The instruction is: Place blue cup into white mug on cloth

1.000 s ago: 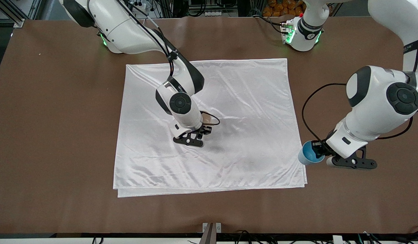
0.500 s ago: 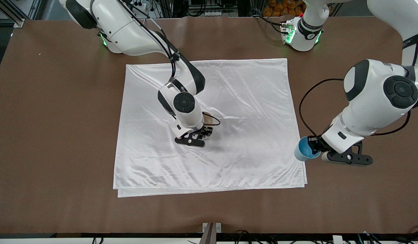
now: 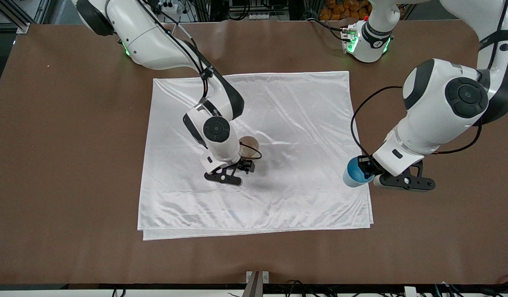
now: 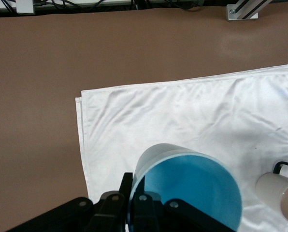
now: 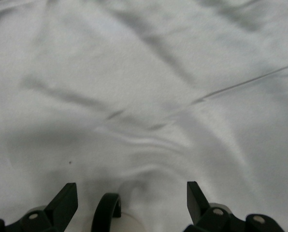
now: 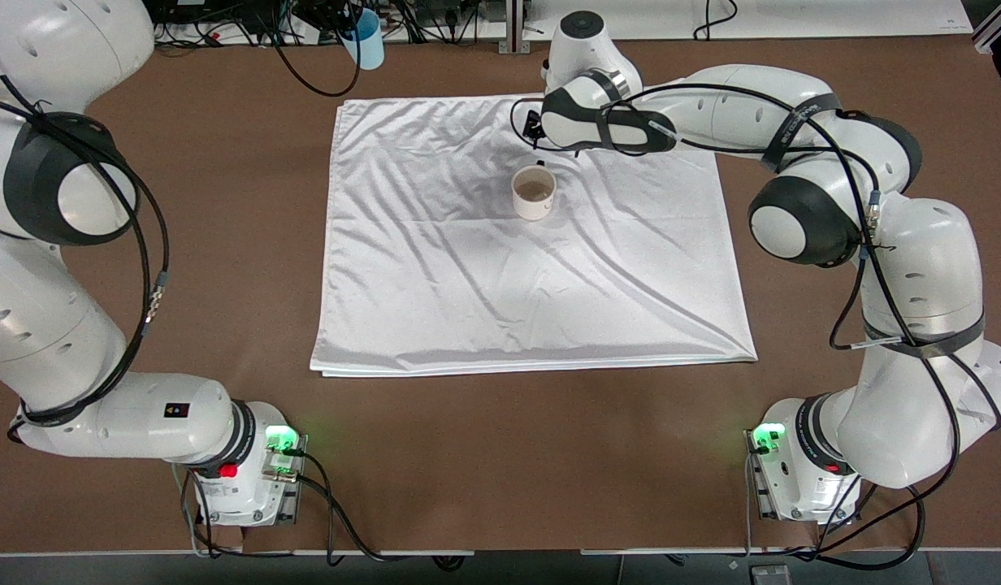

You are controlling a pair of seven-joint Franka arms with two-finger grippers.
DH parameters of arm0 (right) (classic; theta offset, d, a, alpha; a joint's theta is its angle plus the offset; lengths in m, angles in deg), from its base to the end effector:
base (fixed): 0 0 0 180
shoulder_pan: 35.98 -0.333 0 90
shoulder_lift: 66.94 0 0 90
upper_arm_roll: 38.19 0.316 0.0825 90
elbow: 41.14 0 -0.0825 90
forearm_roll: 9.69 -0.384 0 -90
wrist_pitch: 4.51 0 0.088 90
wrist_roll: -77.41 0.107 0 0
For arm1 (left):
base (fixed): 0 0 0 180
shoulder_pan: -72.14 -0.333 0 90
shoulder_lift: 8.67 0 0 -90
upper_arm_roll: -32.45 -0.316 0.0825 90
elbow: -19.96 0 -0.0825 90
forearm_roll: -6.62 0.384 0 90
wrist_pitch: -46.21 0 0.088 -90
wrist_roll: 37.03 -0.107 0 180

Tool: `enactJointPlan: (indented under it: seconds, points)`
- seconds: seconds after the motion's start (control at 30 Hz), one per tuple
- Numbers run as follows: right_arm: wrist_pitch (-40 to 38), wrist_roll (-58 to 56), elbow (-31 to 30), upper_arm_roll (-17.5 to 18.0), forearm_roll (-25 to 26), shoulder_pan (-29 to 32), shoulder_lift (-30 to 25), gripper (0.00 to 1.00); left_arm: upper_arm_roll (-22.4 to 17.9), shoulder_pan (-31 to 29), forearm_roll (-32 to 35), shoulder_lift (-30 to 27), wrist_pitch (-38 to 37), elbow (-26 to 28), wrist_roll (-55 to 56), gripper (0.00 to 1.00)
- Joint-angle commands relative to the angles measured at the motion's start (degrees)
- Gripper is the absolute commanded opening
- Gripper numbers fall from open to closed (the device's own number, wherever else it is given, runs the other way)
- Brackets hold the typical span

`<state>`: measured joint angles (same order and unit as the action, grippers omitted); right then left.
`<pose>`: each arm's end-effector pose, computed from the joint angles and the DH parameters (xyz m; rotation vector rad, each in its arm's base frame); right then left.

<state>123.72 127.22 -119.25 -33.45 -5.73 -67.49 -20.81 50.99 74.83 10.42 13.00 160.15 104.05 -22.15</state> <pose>0.6094 0.4274 0.2454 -3.0698 0.3442 -0.0789 0.6514 -0.2131 0.4888 3.0298 -0.1545 0.2095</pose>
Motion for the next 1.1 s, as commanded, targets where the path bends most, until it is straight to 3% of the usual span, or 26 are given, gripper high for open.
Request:
enactJointPlan:
  seconds: [0.0,0.57,1.07]
  points:
    - [-1.49,-3.83,0.50,0.79,0.96,4.25,-0.59,1.00,-0.09,2.05,-1.87,-1.01,-1.36,0.03,2.43,0.00]
    - [-11.86,-20.97,0.41,0.88,0.88,13.22,-2.97,1.00,-0.26,14.97,-1.08,1.71,-1.27,0.11,12.44,0.00]
    - [-12.04,-35.47,-1.17,1.50,0.17,21.92,-3.40,1.00,-0.26,22.27,-1.25,6.19,0.31,0.11,18.95,0.00]
